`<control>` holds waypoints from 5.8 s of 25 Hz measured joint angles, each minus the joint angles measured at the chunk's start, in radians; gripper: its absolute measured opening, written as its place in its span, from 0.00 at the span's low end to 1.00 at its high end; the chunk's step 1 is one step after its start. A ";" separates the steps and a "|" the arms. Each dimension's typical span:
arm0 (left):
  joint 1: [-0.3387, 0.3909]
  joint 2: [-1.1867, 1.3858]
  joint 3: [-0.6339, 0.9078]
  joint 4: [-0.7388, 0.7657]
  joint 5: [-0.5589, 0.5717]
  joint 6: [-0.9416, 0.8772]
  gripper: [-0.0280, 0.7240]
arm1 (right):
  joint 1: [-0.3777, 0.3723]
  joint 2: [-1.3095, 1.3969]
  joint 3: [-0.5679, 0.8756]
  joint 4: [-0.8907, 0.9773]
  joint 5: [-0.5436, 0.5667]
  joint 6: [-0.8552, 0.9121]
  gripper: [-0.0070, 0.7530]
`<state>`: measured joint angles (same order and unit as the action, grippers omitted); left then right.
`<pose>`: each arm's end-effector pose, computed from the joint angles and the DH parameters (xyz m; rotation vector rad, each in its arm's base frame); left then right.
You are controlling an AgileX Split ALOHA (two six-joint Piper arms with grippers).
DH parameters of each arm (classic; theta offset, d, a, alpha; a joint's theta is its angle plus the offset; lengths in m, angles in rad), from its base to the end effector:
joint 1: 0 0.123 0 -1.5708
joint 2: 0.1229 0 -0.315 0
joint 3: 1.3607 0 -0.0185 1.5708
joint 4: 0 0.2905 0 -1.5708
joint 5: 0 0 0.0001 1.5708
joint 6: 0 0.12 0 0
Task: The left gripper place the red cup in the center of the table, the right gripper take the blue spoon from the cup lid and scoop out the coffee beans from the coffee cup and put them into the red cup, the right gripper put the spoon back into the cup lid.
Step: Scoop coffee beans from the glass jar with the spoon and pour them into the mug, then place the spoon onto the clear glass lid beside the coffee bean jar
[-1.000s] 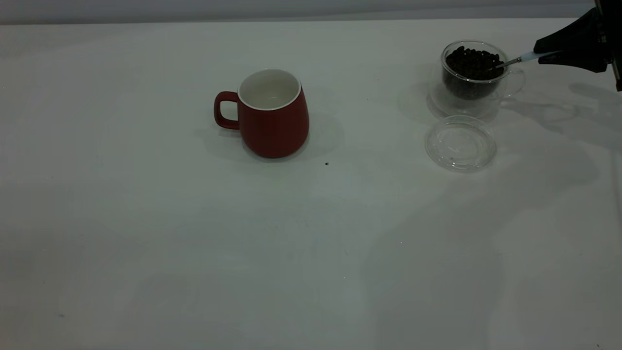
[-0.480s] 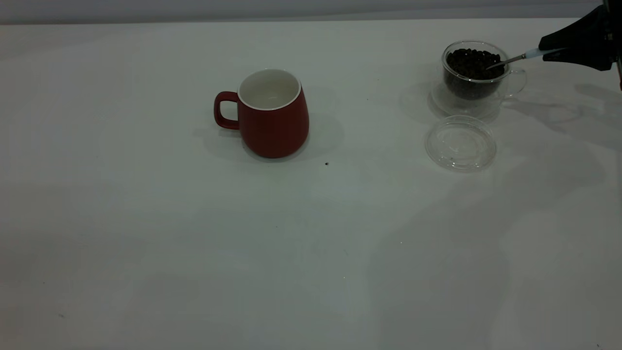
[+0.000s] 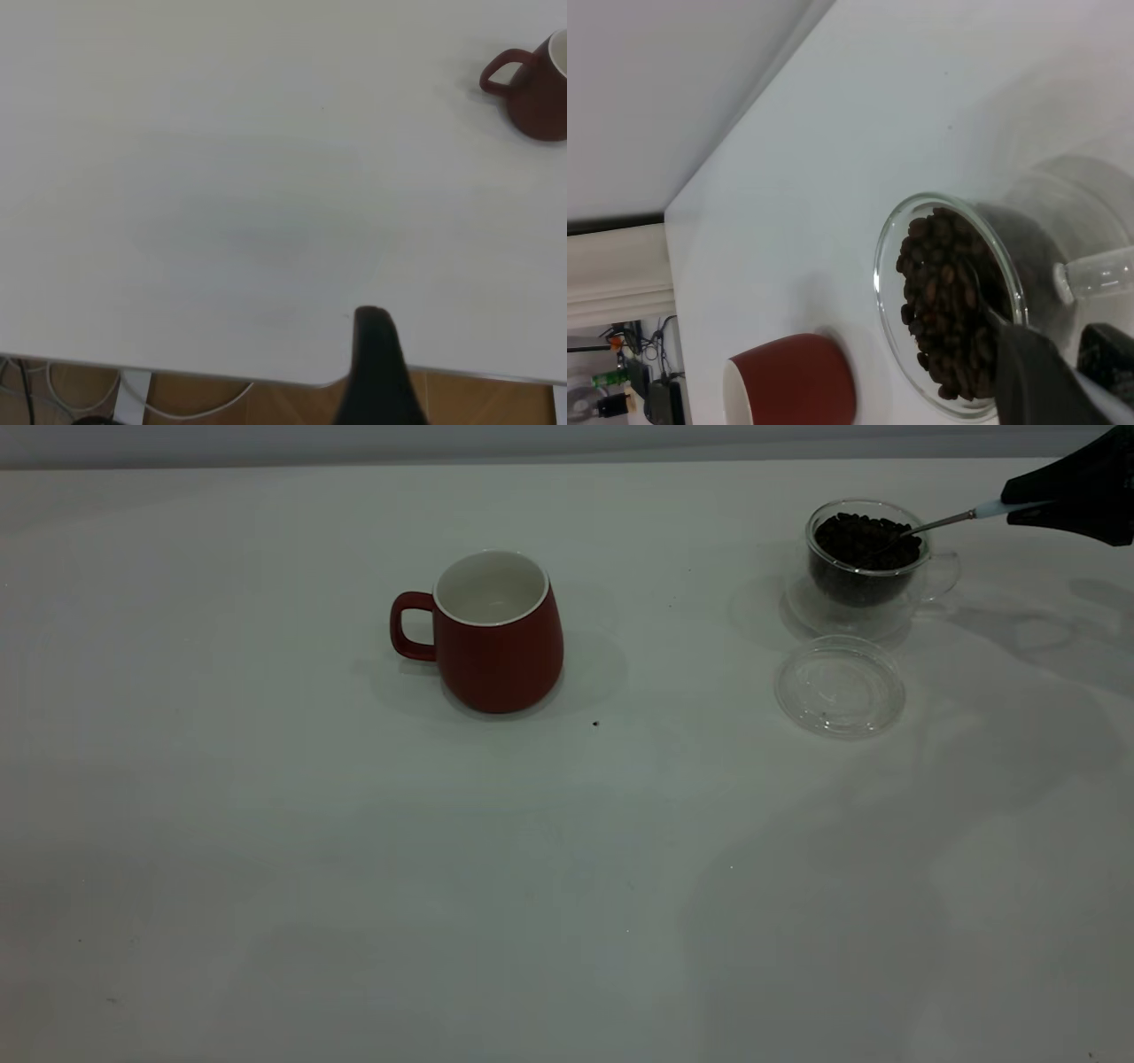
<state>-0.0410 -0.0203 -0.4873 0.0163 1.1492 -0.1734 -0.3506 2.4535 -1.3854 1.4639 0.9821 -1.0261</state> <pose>0.0189 0.0010 0.2701 -0.1424 2.1222 -0.1071 0.4766 -0.0686 -0.0006 0.5734 2.3765 1.2862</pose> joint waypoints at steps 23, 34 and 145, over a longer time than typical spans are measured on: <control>0.000 0.000 0.000 0.000 0.000 -0.001 0.82 | -0.041 -0.042 0.000 -0.002 0.073 -0.001 0.15; 0.000 0.000 0.000 0.000 0.000 -0.002 0.82 | -0.043 -0.043 0.000 -0.003 0.095 -0.003 0.15; 0.000 0.000 0.000 0.000 0.000 -0.002 0.82 | 0.187 -0.561 0.586 0.078 -0.341 -0.359 0.14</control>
<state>-0.0410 -0.0203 -0.4873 0.0160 1.1492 -0.1758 -0.1640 1.8929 -0.7994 1.5418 0.6408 -1.3855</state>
